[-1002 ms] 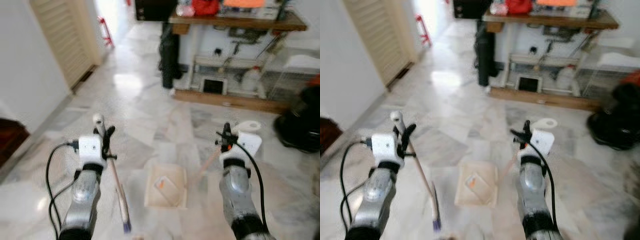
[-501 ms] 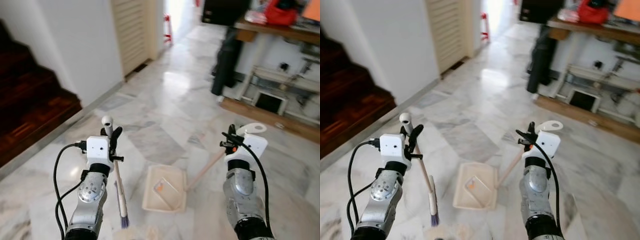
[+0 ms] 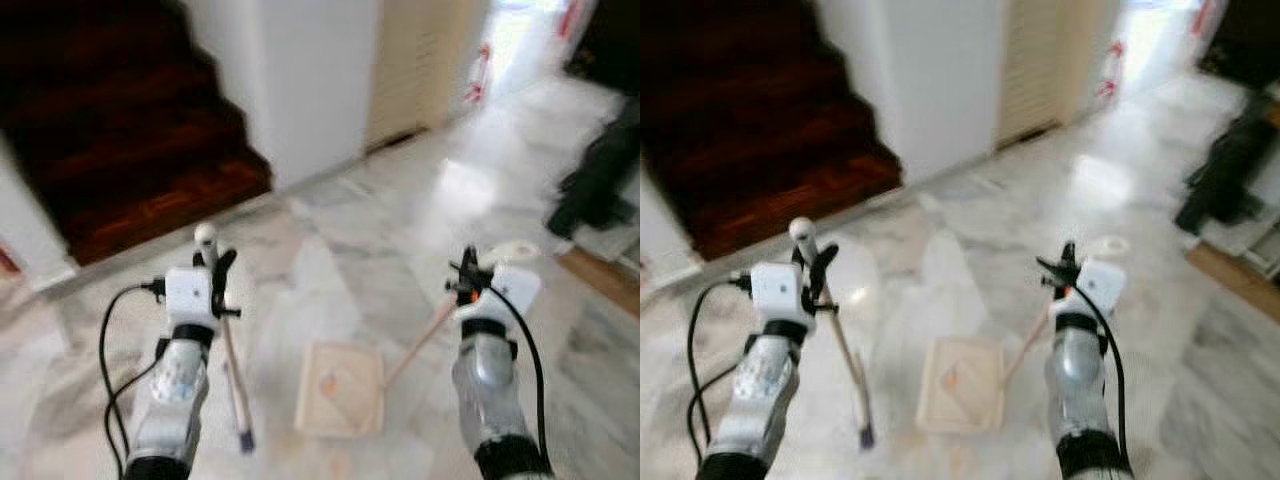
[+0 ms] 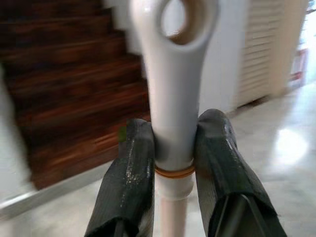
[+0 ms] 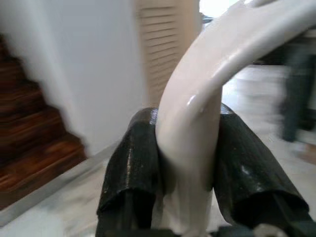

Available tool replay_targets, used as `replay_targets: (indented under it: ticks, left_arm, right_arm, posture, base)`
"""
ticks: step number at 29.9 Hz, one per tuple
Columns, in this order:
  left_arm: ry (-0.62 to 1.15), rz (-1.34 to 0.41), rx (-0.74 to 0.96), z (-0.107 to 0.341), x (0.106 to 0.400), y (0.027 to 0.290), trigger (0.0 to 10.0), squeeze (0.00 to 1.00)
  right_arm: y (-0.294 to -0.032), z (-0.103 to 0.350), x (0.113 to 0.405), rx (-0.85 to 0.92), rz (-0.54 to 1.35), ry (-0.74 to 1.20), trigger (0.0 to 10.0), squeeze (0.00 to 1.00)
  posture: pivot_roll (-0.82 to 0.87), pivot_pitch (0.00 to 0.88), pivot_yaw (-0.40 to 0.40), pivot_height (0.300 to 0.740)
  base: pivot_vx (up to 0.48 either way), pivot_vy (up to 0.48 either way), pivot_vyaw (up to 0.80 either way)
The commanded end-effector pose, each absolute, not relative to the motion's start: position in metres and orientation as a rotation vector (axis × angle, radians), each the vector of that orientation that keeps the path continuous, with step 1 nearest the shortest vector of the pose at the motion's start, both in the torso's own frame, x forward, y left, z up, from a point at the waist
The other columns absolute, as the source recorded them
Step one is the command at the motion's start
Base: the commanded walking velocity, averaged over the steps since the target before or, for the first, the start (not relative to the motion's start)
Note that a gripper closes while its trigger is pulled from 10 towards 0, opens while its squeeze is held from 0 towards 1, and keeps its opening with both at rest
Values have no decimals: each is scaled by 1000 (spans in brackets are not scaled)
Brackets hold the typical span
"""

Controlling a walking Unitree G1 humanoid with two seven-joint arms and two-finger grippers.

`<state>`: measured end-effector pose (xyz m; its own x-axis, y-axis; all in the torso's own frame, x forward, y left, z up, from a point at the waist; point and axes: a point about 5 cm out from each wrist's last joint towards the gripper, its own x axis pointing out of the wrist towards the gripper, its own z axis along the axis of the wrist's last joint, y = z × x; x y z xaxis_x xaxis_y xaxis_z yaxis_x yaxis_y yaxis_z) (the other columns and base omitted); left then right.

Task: Sweep floor

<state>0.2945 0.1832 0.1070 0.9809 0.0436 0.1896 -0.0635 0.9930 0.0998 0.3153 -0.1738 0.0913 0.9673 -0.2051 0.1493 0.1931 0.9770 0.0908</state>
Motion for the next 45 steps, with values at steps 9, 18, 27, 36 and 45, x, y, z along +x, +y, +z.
replay_targets:
  ticks: [9,18,27,36,45]
  left_arm:
    - [-230,45,110,117,296,174,10000,0]
    - [-228,54,109,118,296,176,10000,0]
    - [-221,57,102,117,295,176,10000,0]
    - [-210,61,90,116,294,176,10000,0]
    - [-206,60,86,116,294,175,10000,0]
  right_arm:
    - [-178,105,318,99,-215,-211,10000,0]
    - [-176,104,319,120,-211,-196,10000,0]
    - [-176,102,318,120,-205,-182,10000,0]
    - [-176,101,318,121,-202,-168,10000,0]
    - [-175,101,319,129,-197,-163,10000,0]
  posture:
    - [99,5,-27,740]
    - [99,25,-25,740]
    - [101,40,-28,740]
    - [97,43,-28,740]
    - [97,44,-28,740]
  base:
    - [0,0,794]
    - [0,0,414]
    - [0,0,0]
    - [0,0,0]
    - [0,0,0]
